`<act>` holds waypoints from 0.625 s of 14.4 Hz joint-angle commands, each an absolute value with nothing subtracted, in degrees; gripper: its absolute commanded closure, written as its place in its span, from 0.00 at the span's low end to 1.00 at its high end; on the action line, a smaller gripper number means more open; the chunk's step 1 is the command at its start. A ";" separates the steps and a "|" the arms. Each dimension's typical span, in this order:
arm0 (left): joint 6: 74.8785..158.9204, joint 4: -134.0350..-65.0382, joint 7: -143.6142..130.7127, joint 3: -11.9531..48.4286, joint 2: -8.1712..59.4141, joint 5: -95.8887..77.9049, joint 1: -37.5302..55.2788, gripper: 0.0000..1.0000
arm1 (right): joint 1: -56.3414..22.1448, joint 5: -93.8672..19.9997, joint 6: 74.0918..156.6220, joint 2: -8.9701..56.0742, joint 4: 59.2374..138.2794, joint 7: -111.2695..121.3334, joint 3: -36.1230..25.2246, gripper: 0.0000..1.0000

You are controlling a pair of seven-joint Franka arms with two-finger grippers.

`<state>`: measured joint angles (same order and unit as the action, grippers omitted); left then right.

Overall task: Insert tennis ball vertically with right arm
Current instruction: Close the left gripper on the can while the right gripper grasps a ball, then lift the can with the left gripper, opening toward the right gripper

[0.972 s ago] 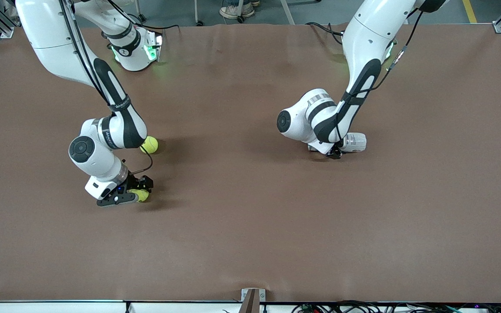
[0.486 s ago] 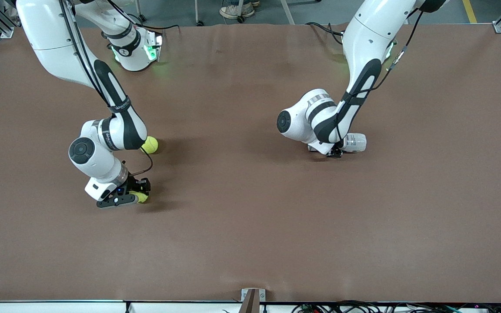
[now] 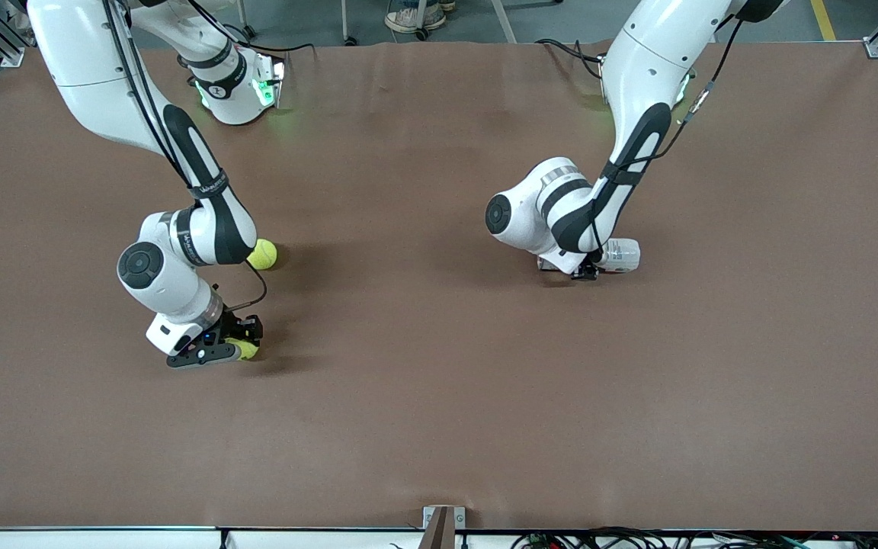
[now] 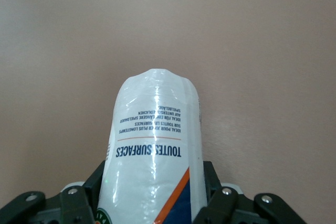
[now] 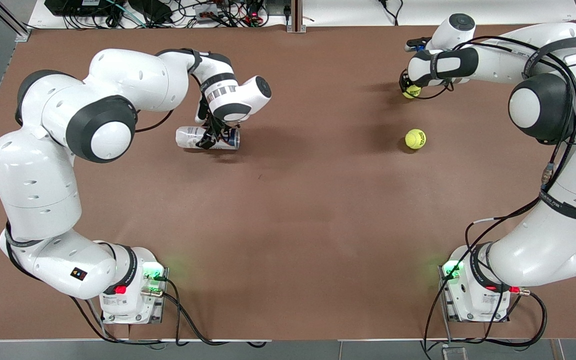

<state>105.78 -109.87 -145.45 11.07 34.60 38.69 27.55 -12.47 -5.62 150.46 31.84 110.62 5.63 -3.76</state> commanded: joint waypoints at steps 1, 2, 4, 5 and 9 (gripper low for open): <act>107.57 -108.55 -142.74 12.04 34.37 38.76 25.50 0.26 | -12.13 -5.98 146.01 30.68 108.64 5.98 -3.78 0.73; 107.84 -108.54 -141.52 12.91 33.84 37.89 24.36 0.27 | -12.13 -5.98 143.90 30.41 107.68 5.98 -3.78 0.73; 108.19 -108.54 -139.32 15.80 32.35 37.09 21.03 0.27 | -12.13 -5.89 139.68 30.06 105.22 5.80 -3.87 0.73; 108.19 -108.54 -138.09 18.00 31.56 37.09 18.66 0.27 | -12.13 -5.80 137.40 29.88 103.73 5.80 -3.95 0.73; 108.19 -106.88 -128.96 34.14 28.66 33.15 1.28 0.27 | -12.04 -5.71 129.65 29.79 98.97 5.54 -4.04 0.72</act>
<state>107.99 -106.97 -134.31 26.39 31.43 35.92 10.14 -12.46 -5.61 132.95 30.49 100.66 5.64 -4.25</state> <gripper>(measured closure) 0.264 0.357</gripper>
